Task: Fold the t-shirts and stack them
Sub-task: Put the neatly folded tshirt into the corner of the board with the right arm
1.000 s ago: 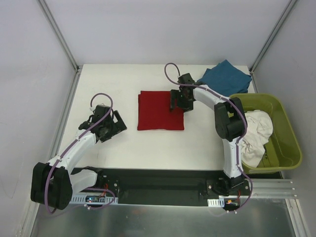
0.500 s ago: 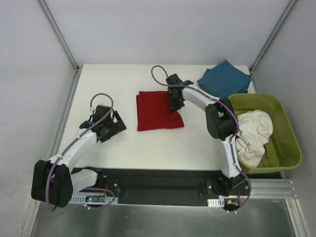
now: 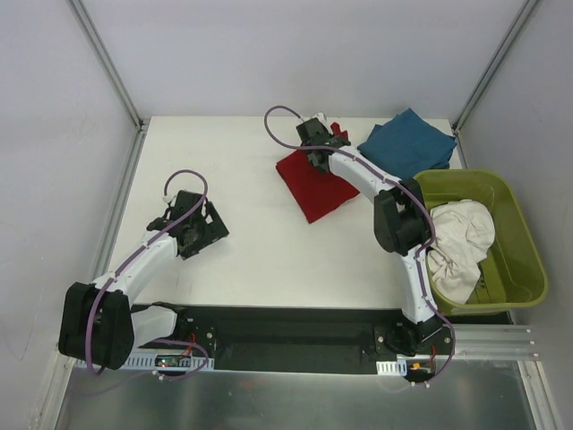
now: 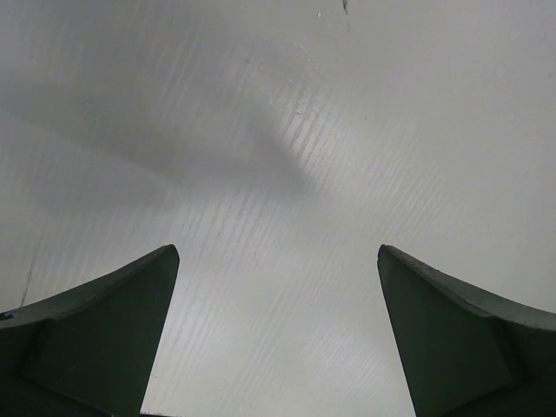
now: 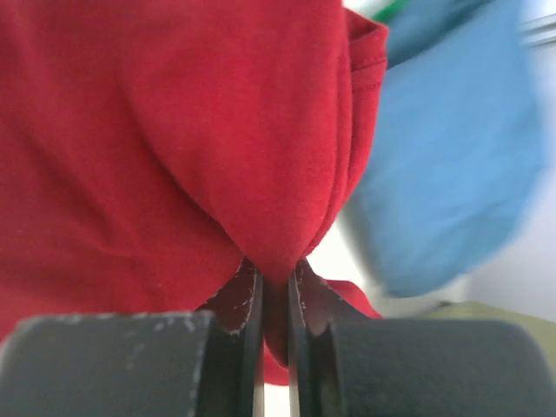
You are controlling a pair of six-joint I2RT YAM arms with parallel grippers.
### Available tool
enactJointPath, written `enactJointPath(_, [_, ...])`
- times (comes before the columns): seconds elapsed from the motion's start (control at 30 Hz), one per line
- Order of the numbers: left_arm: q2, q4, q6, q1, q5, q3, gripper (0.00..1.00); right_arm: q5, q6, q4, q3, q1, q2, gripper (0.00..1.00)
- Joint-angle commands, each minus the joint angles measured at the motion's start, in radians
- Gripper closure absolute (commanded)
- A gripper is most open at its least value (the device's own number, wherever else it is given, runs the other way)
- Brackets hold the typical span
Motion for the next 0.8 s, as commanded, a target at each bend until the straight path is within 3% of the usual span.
enactJointPath(0.0, [0.027, 0.008, -0.005, -0.001, -0.037, 0.013, 0.01, 0.276, -0.149, 0.129, 0.118, -0.011, -0.005, 0.99])
enactJointPath(0.4, [0.098, 0.008, 0.003, 0.0, -0.037, 0.037, 0.01, 0.43, -0.168, 0.173, 0.332, -0.124, -0.023, 1.0])
enactJointPath(0.63, [0.116, 0.008, 0.003, -0.001, -0.026, 0.048, 0.01, 0.382, -0.146, 0.198, 0.408, -0.185, -0.073, 0.99])
enactJointPath(0.77, [0.127, 0.008, 0.004, -0.001, -0.034, 0.053, 0.01, 0.344, -0.053, 0.198, 0.441, -0.207, -0.088, 1.0])
